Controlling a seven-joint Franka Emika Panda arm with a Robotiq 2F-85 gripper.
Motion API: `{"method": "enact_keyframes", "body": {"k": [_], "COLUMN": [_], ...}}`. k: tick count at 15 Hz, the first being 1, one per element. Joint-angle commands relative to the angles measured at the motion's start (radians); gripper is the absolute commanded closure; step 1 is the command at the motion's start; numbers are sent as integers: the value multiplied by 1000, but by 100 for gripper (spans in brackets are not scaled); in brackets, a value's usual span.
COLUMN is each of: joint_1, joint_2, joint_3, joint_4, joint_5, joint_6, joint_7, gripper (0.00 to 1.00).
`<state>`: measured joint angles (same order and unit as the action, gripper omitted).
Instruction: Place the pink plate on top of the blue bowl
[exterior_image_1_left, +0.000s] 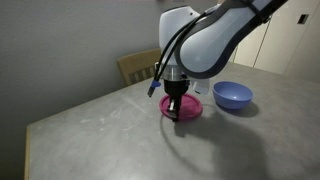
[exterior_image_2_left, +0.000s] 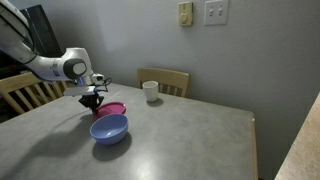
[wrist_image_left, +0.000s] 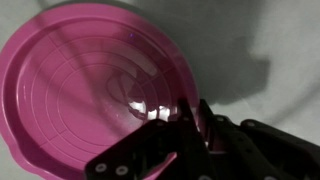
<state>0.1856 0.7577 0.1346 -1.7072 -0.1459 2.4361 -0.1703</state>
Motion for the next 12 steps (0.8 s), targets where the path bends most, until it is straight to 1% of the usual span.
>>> {"method": "enact_keyframes", "body": {"k": [1,4,7,11,12], "joint_1": [26,68,106,134,137], "joint_2": [-57,-89,-119,-131,-132], "joint_3": [-19,-43,-56,-48,-46], "joint_4": [-34,-2,54,155,170], "joint_5": [-14,-48,-88,-131,-137], "joint_6": [-61,-174,-334,-543,-576], "joint_7": [48,112,159,174,179], "gripper": [97,97,97,97,97]}}
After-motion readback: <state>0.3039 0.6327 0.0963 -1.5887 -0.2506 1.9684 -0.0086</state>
